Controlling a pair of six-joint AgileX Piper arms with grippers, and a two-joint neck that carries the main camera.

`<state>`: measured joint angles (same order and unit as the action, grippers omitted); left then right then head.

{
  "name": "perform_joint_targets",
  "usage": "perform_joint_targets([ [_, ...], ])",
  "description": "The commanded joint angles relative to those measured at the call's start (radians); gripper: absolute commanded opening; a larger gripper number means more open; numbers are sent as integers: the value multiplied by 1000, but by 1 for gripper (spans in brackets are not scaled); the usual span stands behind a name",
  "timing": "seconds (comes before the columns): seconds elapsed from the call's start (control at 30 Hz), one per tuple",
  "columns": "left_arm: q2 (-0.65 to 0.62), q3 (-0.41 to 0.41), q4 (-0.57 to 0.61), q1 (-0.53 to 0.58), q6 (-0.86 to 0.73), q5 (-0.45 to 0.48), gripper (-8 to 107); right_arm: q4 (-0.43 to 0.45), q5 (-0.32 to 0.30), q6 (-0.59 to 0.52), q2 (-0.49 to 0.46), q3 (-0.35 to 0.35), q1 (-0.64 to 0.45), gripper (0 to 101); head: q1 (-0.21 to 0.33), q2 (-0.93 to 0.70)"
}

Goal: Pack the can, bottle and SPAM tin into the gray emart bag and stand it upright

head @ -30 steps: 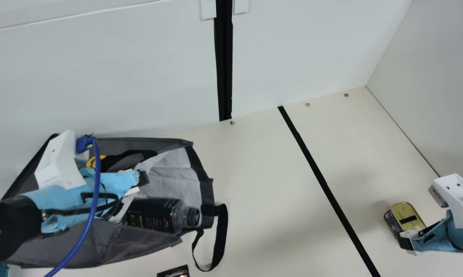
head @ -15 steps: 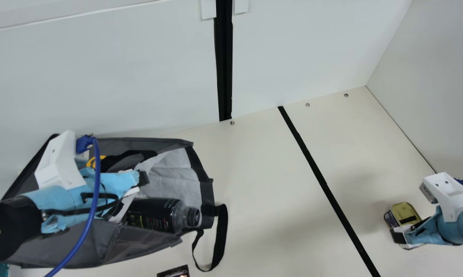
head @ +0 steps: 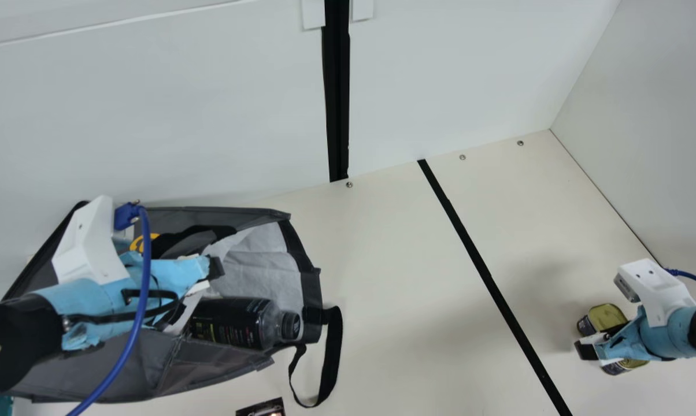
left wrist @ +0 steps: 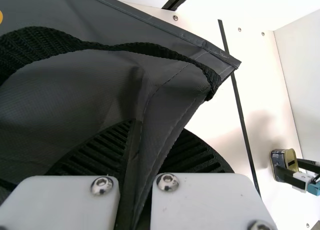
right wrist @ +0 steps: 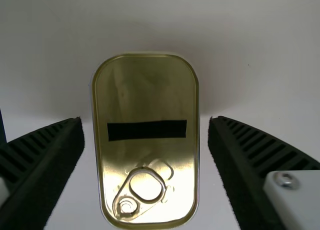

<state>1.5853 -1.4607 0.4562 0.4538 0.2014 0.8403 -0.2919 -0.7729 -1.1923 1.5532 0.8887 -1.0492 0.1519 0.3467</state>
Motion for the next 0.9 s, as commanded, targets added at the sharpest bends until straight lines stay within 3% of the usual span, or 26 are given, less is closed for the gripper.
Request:
perform_joint_targets([
  [0.0, 0, 0, 0, 0, 0, 0, -8, -2, 0, 1, 9, 2, 3, 55, 23, 2],
  [0.27, 0, 0, 0, 0, 0, 0, -8, -26, -9, -7, 15, 11, 16, 1, 23, 2],
  [0.87, 0, 0, 0, 0, 0, 0, -8, -55, -104, -1, -112, 49, 90, 0, 23, 2],
])
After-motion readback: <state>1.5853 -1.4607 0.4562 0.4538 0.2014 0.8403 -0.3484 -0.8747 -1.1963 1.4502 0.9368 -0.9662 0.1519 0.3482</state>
